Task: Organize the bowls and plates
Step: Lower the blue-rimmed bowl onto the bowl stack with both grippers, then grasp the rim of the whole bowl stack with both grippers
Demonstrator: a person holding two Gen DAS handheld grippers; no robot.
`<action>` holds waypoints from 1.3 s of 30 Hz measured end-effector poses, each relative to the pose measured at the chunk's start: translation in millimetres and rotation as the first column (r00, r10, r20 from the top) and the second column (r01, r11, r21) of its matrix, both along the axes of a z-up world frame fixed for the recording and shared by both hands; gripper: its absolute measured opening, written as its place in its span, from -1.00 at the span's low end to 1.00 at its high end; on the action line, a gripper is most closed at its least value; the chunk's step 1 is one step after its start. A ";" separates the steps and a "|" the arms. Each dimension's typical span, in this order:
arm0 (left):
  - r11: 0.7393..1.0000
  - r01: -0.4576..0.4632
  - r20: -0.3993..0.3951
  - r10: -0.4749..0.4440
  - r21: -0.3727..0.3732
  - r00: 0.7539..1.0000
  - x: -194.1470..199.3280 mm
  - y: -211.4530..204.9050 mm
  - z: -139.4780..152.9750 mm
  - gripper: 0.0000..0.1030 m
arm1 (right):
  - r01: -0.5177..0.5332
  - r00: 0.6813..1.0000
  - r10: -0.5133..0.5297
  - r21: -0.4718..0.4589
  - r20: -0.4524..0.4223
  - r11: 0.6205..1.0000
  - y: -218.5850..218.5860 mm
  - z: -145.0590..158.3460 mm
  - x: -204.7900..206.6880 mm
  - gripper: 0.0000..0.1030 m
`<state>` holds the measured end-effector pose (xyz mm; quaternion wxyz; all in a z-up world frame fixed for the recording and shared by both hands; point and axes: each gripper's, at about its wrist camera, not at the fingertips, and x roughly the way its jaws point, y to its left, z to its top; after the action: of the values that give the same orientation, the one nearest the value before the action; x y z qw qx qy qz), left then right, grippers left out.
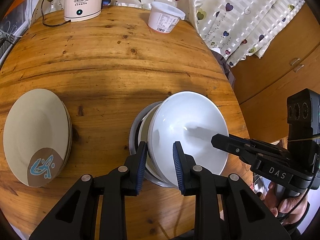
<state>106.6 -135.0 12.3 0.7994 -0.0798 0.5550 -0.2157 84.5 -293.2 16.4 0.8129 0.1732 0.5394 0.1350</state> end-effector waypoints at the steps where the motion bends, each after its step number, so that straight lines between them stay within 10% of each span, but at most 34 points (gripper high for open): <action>1: 1.000 -0.001 0.001 0.001 -0.001 1.000 -0.1 0.2 -0.1 -0.48 | 0.001 1.000 -0.001 0.001 -0.002 1.000 -0.2 -0.1 0.1 -0.68; 39: 1.000 -0.017 0.120 0.014 0.022 0.993 -3.5 5.9 -6.2 -0.70 | 0.004 0.999 -0.003 -0.028 0.051 1.000 -3.7 6.5 0.2 -0.81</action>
<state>103.1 -129.1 6.0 0.8338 -0.0618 0.5079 -0.2074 84.8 -296.9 22.8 0.8289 0.1594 0.5201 0.1304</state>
